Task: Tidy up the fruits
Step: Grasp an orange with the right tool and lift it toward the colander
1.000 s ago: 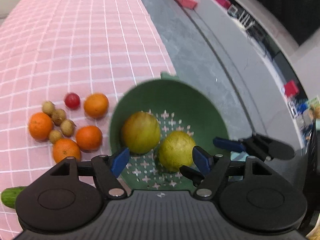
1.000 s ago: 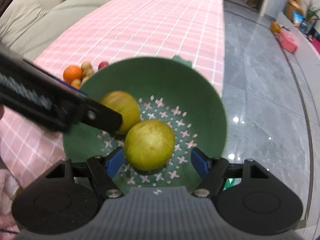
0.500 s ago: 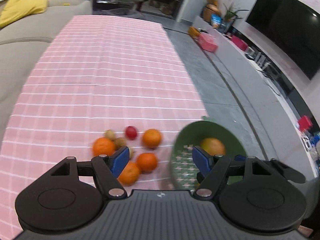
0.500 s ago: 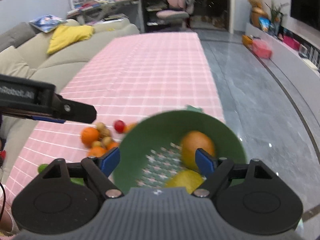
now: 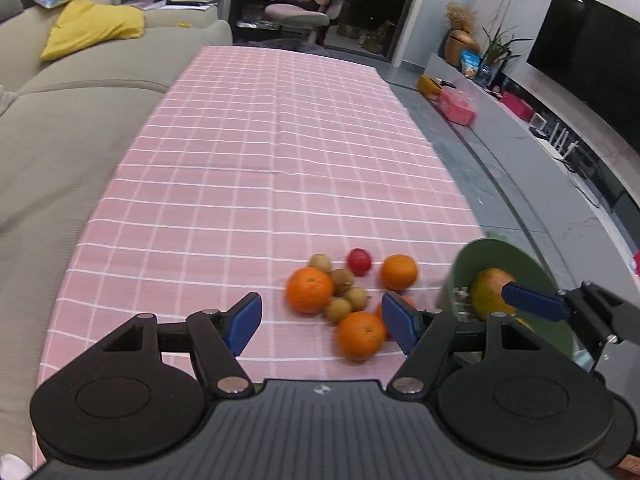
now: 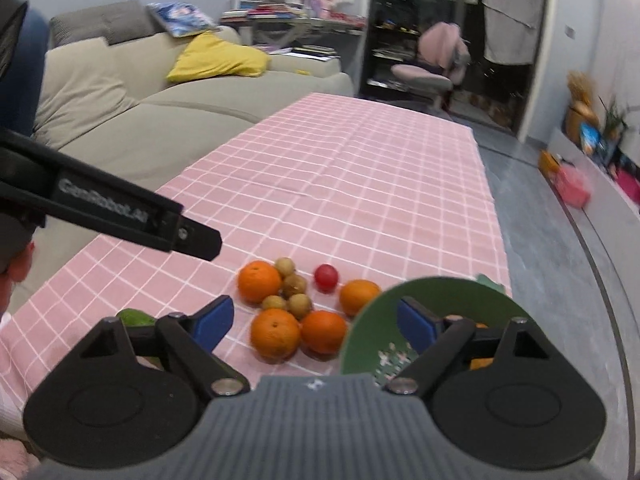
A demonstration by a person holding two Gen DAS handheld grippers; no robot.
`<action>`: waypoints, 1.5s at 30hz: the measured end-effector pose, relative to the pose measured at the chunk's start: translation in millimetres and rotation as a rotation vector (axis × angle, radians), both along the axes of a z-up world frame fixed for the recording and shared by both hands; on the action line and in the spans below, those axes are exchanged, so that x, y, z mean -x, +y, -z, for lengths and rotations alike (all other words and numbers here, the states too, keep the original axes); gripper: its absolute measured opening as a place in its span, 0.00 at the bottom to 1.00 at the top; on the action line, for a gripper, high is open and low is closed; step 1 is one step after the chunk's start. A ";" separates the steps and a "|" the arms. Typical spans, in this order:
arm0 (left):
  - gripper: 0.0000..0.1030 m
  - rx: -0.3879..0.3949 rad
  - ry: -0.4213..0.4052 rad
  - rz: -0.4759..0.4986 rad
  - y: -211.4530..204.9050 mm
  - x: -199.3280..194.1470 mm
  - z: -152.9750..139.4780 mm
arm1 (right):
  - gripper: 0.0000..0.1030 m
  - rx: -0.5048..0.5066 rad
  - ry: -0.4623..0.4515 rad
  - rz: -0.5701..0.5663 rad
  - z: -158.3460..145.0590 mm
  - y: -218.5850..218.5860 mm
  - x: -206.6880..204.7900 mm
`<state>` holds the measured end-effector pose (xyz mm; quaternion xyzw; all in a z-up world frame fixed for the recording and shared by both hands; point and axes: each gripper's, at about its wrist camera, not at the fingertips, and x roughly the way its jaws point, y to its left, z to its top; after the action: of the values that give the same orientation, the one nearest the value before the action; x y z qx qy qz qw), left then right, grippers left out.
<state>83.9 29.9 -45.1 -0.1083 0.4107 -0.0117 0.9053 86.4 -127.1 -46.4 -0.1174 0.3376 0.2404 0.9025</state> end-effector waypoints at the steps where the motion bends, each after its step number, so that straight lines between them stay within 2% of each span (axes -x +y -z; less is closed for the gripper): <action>1: 0.78 0.003 0.000 -0.004 3.2 0.4 2.7 | 0.79 0.008 -0.001 -0.009 2.6 5.6 -0.9; 5: 0.73 0.016 0.000 -0.023 21.9 4.2 13.5 | 0.78 0.032 0.004 -0.039 9.8 24.7 -4.8; 12: 0.67 0.025 -0.010 0.015 35.8 9.5 25.8 | 0.50 0.097 0.011 -0.111 26.8 53.7 -14.1; 16: 0.59 0.062 0.025 0.035 37.8 6.2 38.6 | 0.44 0.144 0.027 -0.153 39.1 63.4 -17.9; 20: 0.57 0.082 0.062 0.047 37.4 0.2 50.4 | 0.37 0.178 0.051 -0.165 50.9 66.3 -22.8; 25: 0.57 0.084 0.065 0.062 35.0 -6.5 50.6 | 0.35 0.273 0.083 -0.155 67.1 71.1 -31.5; 30: 0.57 0.086 0.064 0.069 32.8 -12.5 50.8 | 0.35 0.318 0.099 -0.166 76.8 72.0 -37.6; 39: 0.57 0.089 0.074 0.074 31.3 -15.0 54.3 | 0.42 0.359 0.086 -0.190 89.1 78.5 -40.1; 45: 0.57 0.088 0.066 0.081 28.7 -21.4 52.0 | 0.39 0.329 0.085 -0.192 85.2 74.1 -41.8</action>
<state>105.3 58.6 -97.2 -0.1316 0.4433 -0.0627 0.8844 128.2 -53.0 -131.6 -0.2847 0.3975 0.2715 0.8290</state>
